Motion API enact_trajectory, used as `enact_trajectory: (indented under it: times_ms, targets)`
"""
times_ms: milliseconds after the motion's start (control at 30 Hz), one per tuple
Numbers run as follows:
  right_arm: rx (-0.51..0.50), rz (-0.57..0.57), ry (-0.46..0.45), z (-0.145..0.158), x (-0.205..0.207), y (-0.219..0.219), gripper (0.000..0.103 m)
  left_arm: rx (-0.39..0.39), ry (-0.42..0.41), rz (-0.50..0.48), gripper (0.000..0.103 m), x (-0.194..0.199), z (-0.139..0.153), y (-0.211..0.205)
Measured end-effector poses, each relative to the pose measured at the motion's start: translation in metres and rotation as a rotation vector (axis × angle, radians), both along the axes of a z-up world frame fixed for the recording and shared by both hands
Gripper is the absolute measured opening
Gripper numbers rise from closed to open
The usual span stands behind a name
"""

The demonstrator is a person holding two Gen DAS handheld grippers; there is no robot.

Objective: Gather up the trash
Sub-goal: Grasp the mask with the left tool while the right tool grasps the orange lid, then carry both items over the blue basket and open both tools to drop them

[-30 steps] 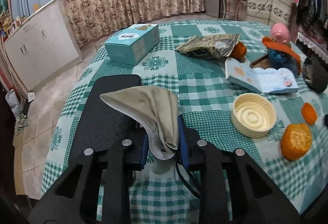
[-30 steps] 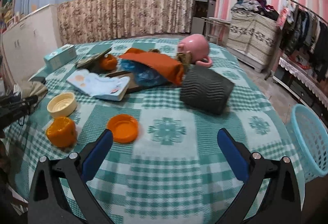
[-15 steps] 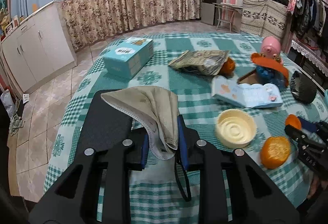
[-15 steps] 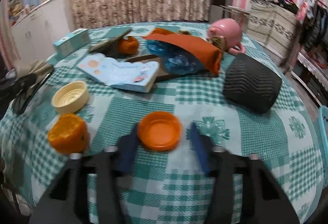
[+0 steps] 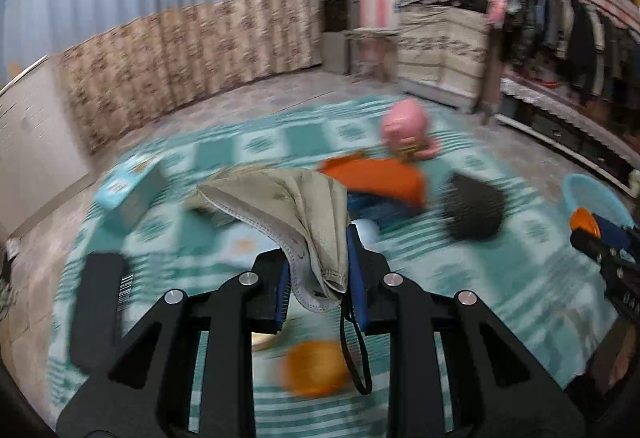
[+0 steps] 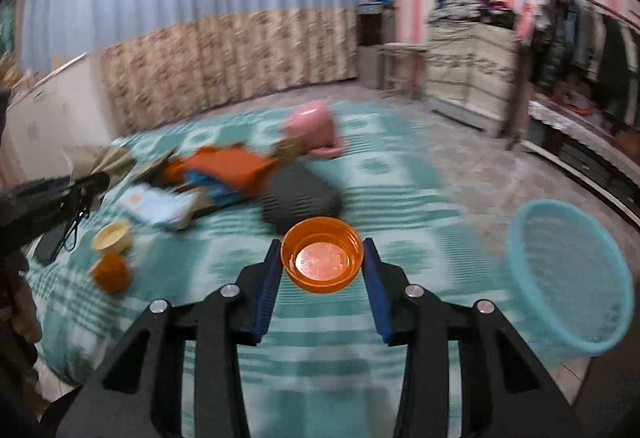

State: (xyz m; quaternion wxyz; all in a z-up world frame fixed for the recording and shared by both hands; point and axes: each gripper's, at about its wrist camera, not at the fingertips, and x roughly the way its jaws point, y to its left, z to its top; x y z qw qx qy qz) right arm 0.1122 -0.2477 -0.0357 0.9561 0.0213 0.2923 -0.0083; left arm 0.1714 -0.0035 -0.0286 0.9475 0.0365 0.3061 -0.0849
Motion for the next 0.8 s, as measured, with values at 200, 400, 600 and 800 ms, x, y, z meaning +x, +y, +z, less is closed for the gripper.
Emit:
enact_trajectory:
  times_ms: [200,400,600,800]
  targets:
    - [-0.060,-0.214,-0.027,0.018,-0.034,-0.099,0.040,-0.049,0.004,-0.224,0.023,-0.009,0.006,-0.105]
    - [-0.074,-0.336,-0.022,0.014,-0.055,-0.168,0.040,-0.029,0.005,-0.386,0.024,-0.017,-0.002,-0.201]
    - [-0.023,-0.425,-0.009,-0.002,-0.061,-0.219,0.040,-0.023,-0.017,-0.493,0.024,-0.017,-0.007,-0.274]
    - [-0.004,-0.478,-0.004,-0.010,-0.068,-0.251,0.040,-0.014,0.015,-0.578,0.024,-0.006,-0.018,-0.333]
